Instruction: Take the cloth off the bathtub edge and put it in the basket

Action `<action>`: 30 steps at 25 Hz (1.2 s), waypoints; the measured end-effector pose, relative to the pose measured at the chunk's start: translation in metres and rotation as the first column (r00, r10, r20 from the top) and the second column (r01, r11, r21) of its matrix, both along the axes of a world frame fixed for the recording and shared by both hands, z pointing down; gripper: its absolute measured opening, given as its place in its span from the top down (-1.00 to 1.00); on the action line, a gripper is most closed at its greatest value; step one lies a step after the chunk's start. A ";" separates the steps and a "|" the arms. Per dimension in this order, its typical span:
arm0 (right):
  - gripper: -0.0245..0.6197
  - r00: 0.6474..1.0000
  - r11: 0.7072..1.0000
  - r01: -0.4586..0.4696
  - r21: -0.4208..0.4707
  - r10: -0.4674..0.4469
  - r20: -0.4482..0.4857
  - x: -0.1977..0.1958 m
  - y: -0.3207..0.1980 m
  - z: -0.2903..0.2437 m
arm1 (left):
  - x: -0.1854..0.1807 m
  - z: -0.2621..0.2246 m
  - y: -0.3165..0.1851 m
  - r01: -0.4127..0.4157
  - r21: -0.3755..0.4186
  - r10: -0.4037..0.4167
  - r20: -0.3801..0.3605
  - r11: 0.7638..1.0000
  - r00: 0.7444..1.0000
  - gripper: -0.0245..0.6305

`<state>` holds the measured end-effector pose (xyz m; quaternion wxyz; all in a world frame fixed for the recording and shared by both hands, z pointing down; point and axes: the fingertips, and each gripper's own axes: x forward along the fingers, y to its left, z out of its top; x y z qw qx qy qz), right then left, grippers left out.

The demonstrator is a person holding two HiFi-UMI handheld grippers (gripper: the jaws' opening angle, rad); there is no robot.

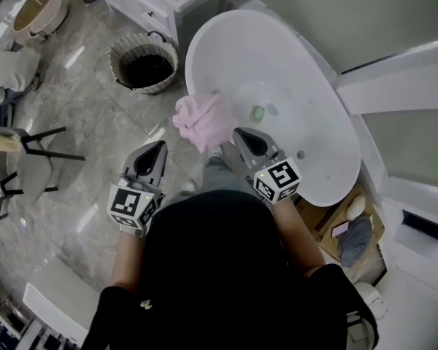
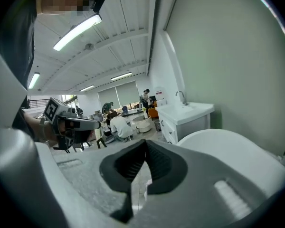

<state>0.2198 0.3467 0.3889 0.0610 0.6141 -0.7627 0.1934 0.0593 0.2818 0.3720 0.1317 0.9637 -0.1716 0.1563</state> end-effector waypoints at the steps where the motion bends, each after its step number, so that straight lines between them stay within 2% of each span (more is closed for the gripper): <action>1: 0.93 1.000 1.000 0.024 -0.009 -0.024 0.004 0.005 -0.010 0.004 | 0.003 0.000 -0.006 0.025 -0.001 -0.025 0.006 1.000 1.000 0.89; 8: 0.92 0.981 0.978 0.192 -0.077 -0.191 0.022 0.032 -0.069 0.036 | 0.021 0.009 -0.035 0.191 -0.021 -0.190 0.059 0.981 0.980 0.89; 13: 0.82 0.959 0.953 0.284 -0.108 -0.281 0.044 0.036 -0.096 0.053 | 0.018 0.011 -0.042 0.316 -0.030 -0.312 0.092 0.948 0.946 0.89; 16: 0.78 0.946 0.937 0.323 -0.130 -0.319 0.048 0.033 -0.110 0.063 | 0.012 0.008 -0.045 0.372 -0.030 -0.368 0.084 0.928 0.926 0.89; 23: 0.70 0.922 0.899 0.384 -0.210 -0.384 0.044 0.014 -0.129 0.097 | -0.005 0.016 -0.048 0.420 -0.037 -0.414 0.105 0.907 0.904 0.89; 30: 0.48 0.924 0.869 0.362 -0.337 -0.383 0.004 0.008 -0.141 0.149 | -0.033 0.031 -0.052 0.447 -0.057 -0.436 0.139 0.893 0.889 0.89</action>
